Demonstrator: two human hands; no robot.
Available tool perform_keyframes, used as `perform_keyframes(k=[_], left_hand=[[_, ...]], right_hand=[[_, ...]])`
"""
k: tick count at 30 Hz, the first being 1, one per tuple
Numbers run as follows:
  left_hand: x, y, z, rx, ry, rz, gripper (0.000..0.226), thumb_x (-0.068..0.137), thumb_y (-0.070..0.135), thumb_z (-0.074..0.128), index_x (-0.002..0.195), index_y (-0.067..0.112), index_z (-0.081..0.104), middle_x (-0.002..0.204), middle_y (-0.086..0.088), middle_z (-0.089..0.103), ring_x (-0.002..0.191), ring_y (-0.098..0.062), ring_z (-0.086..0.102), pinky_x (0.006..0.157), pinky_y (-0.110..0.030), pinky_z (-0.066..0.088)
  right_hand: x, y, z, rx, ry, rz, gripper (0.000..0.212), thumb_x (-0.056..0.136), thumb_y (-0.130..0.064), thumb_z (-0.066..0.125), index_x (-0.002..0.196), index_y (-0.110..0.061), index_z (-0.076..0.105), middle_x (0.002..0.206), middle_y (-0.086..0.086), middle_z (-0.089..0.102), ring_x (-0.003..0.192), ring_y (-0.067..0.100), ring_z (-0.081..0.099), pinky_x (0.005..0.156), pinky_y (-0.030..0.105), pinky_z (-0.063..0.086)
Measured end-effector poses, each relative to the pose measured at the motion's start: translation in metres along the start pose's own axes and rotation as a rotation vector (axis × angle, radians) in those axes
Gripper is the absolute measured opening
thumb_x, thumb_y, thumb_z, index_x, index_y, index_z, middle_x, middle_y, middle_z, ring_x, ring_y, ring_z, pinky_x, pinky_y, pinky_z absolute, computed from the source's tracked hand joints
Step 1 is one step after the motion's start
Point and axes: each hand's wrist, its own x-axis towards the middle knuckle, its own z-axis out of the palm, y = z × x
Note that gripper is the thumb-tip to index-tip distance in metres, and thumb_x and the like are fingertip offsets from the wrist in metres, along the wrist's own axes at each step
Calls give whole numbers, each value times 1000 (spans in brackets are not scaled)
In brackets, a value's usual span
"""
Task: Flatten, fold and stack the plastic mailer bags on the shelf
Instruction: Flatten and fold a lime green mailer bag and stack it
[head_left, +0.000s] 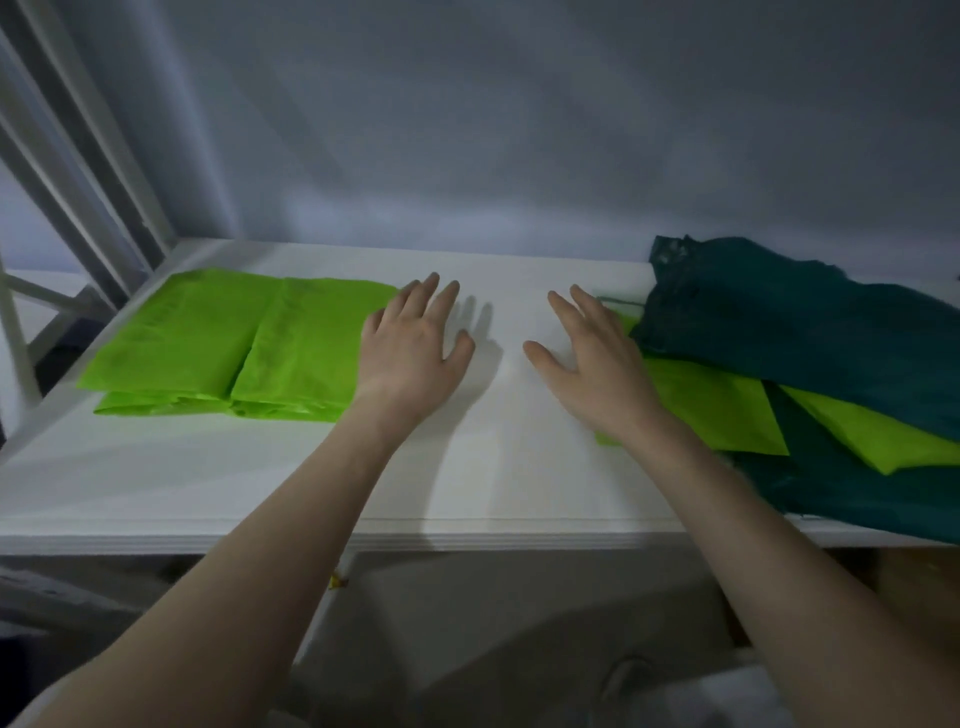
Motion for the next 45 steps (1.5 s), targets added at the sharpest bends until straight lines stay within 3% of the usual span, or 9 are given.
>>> perform_keyframes(k=[5,9,17,24,27,38,42,45], left_hand=[[1,42,17,-84,-62,54,56,94,37,41,147,22,26,156,1,20,142,-18,18,111,-36,18],[-2,75,35,-130,-126,97,58,93,40,42,146,23,26,155,-1,21,140,-21,22,109,-36,23],[-10,124,66,-232,-255,74,62,91,46,47,143,18,30,147,-8,33,133,-27,31,105,-39,29],[-11,135,79,-130,-321,-32,66,88,59,40,140,20,31,139,-5,45,130,-27,33,101,-42,30],[-11,139,84,-209,-348,-16,65,89,56,42,142,21,29,142,-3,43,132,-26,30,103,-43,28],[-6,137,89,-519,-376,-117,54,90,44,49,136,17,39,131,-10,51,126,-30,36,105,-41,33],[-5,137,91,-688,-323,-140,45,89,36,55,128,18,45,125,-10,55,116,-28,49,99,-41,42],[-2,138,84,-905,-266,-231,43,85,28,65,122,17,46,121,-6,56,101,-25,60,84,-38,52]], right_hand=[[-13,35,-19,-19,42,57,62,92,-44,48,146,-19,29,155,3,21,142,22,18,111,37,23],[-23,59,-33,-33,85,84,58,91,-40,52,140,-13,37,136,8,38,128,25,34,100,36,36],[-43,102,-50,-36,106,243,55,90,-40,54,135,-12,40,125,10,39,118,28,37,97,37,37],[-49,120,-58,-157,137,426,42,89,-38,52,119,-9,47,120,15,41,104,34,44,85,39,39],[-48,122,-59,-183,113,463,44,89,-39,52,119,-8,45,119,16,42,99,35,47,83,38,39],[-41,116,-50,121,71,393,35,85,-19,58,116,-10,45,118,11,37,98,29,49,79,31,39],[-41,115,-48,190,33,412,36,85,-21,59,116,-11,45,115,7,35,84,21,48,72,26,36],[-39,115,-47,221,39,410,36,84,-19,60,115,-12,45,111,4,32,83,20,47,72,25,34]])
